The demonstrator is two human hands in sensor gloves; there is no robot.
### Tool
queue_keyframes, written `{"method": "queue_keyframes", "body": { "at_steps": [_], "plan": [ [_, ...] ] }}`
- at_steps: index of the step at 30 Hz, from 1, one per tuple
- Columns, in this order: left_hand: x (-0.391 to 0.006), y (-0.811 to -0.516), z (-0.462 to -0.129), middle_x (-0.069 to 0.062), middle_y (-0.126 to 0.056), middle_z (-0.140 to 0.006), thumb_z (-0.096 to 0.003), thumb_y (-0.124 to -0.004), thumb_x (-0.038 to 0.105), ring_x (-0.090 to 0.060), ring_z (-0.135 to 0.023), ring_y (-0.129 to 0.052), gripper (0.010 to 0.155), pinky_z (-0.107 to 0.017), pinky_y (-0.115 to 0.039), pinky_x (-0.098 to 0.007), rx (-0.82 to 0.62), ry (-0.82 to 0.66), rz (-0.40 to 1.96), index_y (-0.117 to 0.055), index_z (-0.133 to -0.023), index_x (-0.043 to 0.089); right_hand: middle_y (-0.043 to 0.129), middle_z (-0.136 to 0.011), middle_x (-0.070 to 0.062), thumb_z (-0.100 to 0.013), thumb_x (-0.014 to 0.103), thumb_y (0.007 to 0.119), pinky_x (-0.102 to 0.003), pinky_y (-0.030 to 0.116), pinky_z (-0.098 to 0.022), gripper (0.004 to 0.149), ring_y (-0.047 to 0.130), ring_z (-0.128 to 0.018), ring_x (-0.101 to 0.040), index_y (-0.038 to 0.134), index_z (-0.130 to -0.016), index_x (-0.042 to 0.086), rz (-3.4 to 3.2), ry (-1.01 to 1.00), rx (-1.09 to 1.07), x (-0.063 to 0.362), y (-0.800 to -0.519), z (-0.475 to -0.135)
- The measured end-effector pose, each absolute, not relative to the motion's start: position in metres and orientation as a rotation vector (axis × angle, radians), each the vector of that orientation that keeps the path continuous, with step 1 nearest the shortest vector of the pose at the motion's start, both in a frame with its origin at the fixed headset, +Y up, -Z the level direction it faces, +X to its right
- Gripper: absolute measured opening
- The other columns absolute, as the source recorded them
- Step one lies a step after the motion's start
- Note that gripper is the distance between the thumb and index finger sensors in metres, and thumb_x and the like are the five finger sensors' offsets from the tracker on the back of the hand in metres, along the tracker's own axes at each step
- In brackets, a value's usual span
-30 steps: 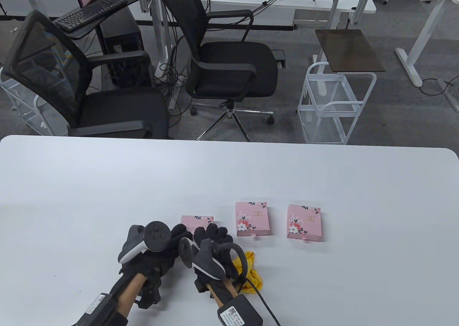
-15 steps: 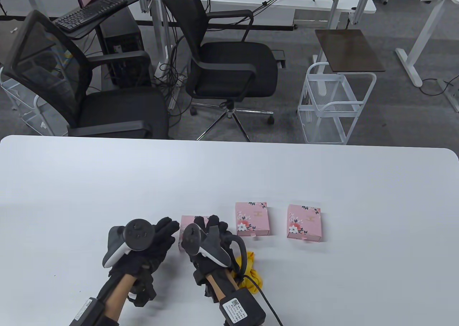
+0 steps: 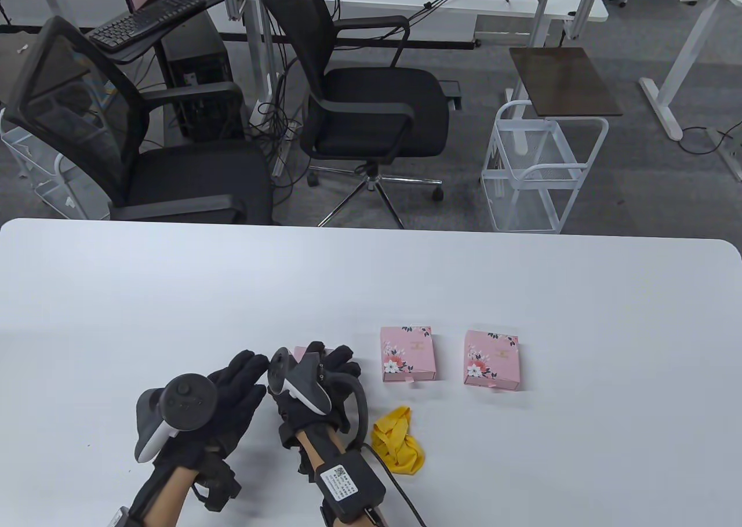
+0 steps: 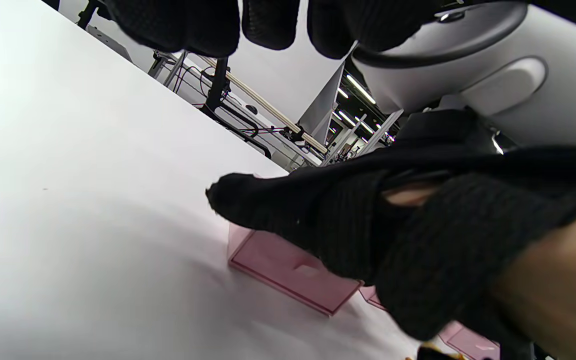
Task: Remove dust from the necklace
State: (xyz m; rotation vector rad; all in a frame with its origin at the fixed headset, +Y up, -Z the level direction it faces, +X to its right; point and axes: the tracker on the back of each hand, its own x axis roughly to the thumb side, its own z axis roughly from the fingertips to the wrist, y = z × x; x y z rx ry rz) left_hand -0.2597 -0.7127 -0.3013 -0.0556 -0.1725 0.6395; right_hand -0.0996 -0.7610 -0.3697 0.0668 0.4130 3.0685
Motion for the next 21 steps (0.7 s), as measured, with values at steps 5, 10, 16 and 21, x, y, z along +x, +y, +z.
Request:
{"method": "queue_keyframes", "body": {
  "at_steps": [5,10,16,21],
  "plan": [
    [-0.258,-0.716,-0.301,-0.006,-0.046,-0.124,-0.0616,-0.064,0.043,-0.041,-0.103,-0.055,0.056,-0.074,-0.058,-0.056,-0.051,-0.176,0.629,-0.052,-0.114,0.03,0.013,-0.108,-0.054,-0.067,0.054,0.073,-0.078,0.052,-0.064,0.091,0.047,-0.085,-0.08,0.021,-0.119,0.001,3.051,0.385,0.079,-0.098,-0.76,-0.371],
    [-0.258,-0.716,-0.299,-0.01,-0.045,-0.124,-0.0612,-0.064,0.045,-0.041,-0.103,-0.054,0.059,-0.074,-0.058,-0.056,-0.062,-0.186,0.626,-0.048,-0.116,0.028,0.016,-0.109,-0.048,-0.065,0.054,0.079,-0.078,0.056,-0.061,0.09,0.052,-0.081,-0.079,0.028,-0.119,0.003,3.034,0.343,0.067,-0.092,-0.757,-0.369],
    [-0.26,-0.716,-0.299,-0.01,-0.046,-0.124,-0.0612,-0.065,0.046,-0.041,-0.103,-0.054,0.06,-0.074,-0.058,-0.056,-0.058,-0.176,0.642,-0.048,-0.116,0.027,0.021,-0.11,-0.047,-0.065,0.053,0.08,-0.078,0.056,-0.061,0.089,0.053,-0.082,-0.079,0.033,-0.118,0.0,2.941,0.289,0.093,-0.079,-0.737,-0.366],
    [-0.259,-0.716,-0.299,-0.01,-0.047,-0.124,-0.0612,-0.065,0.046,-0.041,-0.103,-0.055,0.06,-0.074,-0.058,-0.056,-0.059,-0.177,0.633,-0.048,-0.116,0.027,0.022,-0.111,-0.047,-0.065,0.053,0.08,-0.077,0.056,-0.062,0.088,0.053,-0.084,-0.078,0.034,-0.118,0.0,2.955,0.203,0.131,-0.054,-0.7,-0.359]
  ]
}}
